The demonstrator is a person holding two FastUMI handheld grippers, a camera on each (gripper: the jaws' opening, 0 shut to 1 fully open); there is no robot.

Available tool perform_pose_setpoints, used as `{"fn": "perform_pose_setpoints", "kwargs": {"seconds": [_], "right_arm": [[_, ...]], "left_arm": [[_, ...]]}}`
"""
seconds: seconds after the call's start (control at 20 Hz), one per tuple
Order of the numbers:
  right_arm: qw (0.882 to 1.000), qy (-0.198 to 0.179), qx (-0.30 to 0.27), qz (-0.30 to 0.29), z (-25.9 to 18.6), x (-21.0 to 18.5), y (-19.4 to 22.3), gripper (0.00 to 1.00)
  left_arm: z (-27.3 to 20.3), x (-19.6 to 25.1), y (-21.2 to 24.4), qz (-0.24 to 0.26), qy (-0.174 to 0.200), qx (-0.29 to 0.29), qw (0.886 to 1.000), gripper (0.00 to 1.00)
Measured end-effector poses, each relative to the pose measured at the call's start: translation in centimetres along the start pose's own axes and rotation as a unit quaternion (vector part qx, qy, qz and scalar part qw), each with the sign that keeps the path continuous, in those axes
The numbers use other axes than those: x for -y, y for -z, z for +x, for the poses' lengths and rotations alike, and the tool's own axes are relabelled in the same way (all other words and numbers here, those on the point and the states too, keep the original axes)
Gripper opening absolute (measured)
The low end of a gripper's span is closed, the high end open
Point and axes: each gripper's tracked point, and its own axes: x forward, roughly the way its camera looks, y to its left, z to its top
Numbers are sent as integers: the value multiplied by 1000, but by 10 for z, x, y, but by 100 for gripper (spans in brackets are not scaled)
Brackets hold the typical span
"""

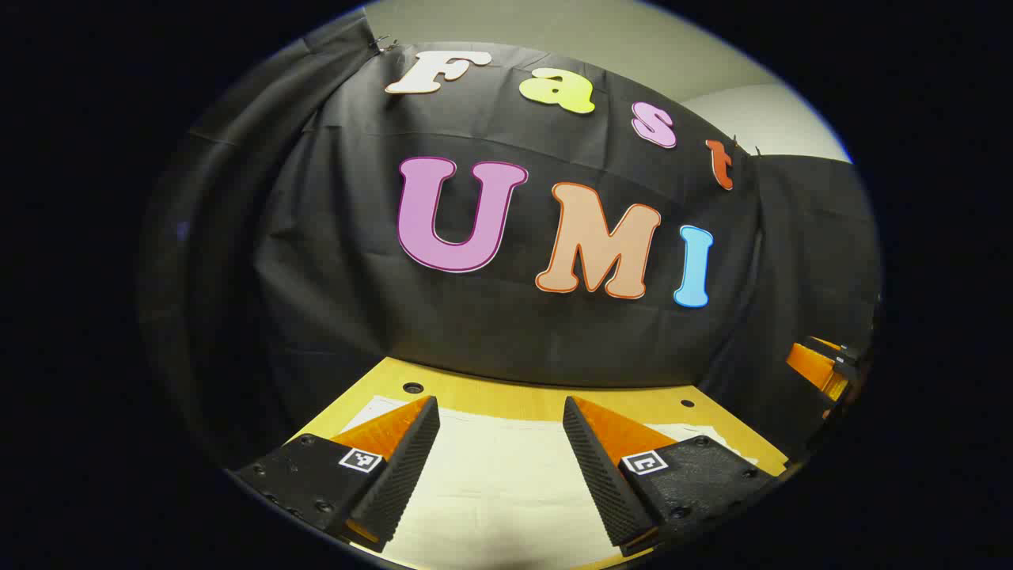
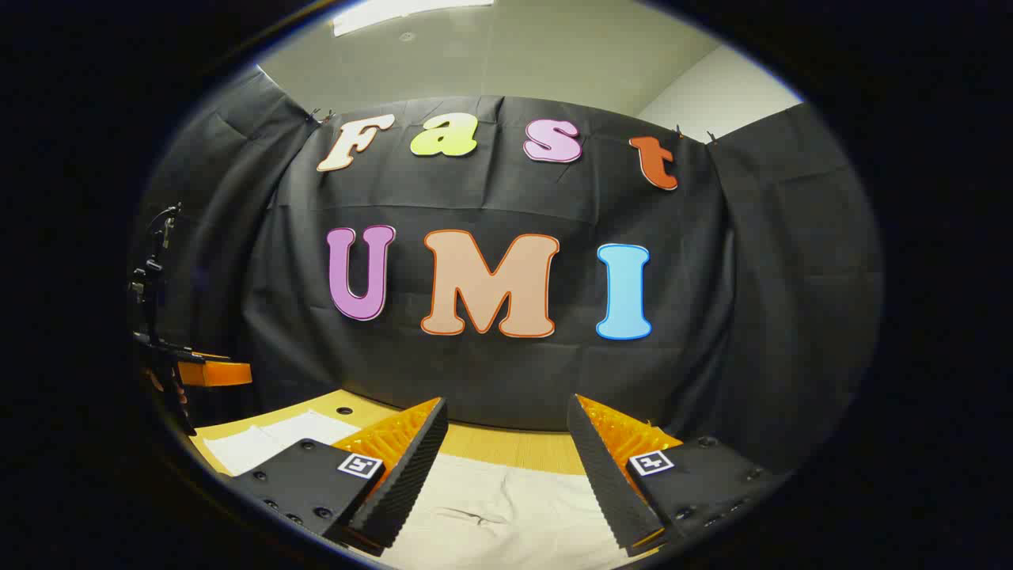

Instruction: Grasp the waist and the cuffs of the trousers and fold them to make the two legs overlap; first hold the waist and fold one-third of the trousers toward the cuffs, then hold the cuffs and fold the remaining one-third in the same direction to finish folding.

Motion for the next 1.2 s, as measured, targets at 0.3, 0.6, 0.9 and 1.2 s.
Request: {"fn": "perform_pose_setpoints", "kwargs": {"seconds": [0.3, 0.6, 0.9, 1.2], "right_arm": [[1000, -11, -4, 1, 5, -1, 4, 97], [1000, -16, -14, 8, 1, 0, 13, 97], [1000, -18, -21, 8, -2, 0, 19, 97], [999, -13, -30, 7, -3, 4, 28, 97]], "left_arm": [[2, 4, 10, 8, -3, -13, 1000, 94], [-3, 8, 30, 13, -5, -35, 999, 94], [-4, 6, 43, 16, -14, -50, 999, 94], [-2, -3, 61, 34, -5, -79, 996, 94]]}}
